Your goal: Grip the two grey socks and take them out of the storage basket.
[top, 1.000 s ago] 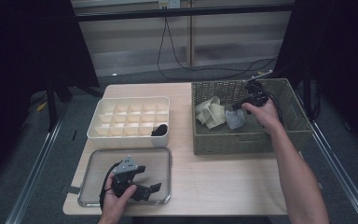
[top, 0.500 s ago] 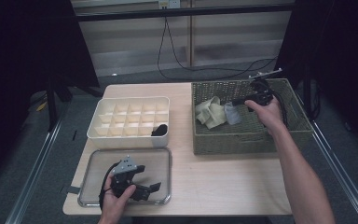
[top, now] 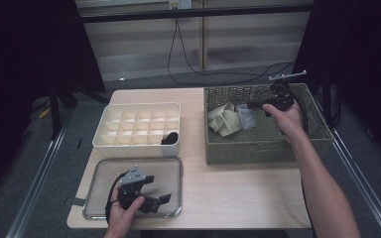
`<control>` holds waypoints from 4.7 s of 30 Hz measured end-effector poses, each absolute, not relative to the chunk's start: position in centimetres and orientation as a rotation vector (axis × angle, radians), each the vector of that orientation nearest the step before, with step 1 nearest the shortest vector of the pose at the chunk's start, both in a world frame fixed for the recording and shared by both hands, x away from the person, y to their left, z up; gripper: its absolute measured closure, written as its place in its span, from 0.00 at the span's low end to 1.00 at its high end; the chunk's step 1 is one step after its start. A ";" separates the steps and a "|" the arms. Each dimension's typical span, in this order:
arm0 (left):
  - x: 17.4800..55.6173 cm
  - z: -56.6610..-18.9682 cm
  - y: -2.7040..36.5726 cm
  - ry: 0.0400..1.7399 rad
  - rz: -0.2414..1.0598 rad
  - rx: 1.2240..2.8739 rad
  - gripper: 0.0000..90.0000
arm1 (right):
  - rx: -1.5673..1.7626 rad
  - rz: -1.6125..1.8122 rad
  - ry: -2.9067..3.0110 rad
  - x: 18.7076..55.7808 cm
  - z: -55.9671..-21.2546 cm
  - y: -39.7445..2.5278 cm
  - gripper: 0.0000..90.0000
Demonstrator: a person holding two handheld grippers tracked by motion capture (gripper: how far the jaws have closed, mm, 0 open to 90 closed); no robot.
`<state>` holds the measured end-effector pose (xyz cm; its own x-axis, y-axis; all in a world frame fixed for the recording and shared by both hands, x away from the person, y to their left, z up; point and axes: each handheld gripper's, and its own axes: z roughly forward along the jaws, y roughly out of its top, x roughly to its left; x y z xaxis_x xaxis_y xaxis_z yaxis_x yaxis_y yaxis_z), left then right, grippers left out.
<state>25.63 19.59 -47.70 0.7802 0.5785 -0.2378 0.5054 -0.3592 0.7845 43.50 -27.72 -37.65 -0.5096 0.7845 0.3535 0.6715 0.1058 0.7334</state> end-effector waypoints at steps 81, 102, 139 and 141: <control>25.6 -47.6 19.4 0.798 0.106 2.033 0.05 | 1.150 1.760 2.134 32.6 -30.9 -26.0 0.94; 25.6 -47.6 19.4 0.787 0.099 2.041 0.05 | 1.063 1.822 2.210 28.2 -32.0 -23.5 0.94; 25.7 -47.6 19.4 0.781 0.109 2.035 0.05 | 1.212 1.734 2.395 25.1 -40.5 -20.5 0.94; 25.7 -47.6 19.4 0.780 0.108 2.037 0.05 | 1.231 1.734 2.398 25.1 -41.2 -20.5 0.94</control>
<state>25.72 19.36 -47.60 0.7954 0.5651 -0.2191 0.4840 -0.3746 0.7908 25.08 -20.50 -41.23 -0.7034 0.5401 0.4622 0.6081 0.1204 0.7847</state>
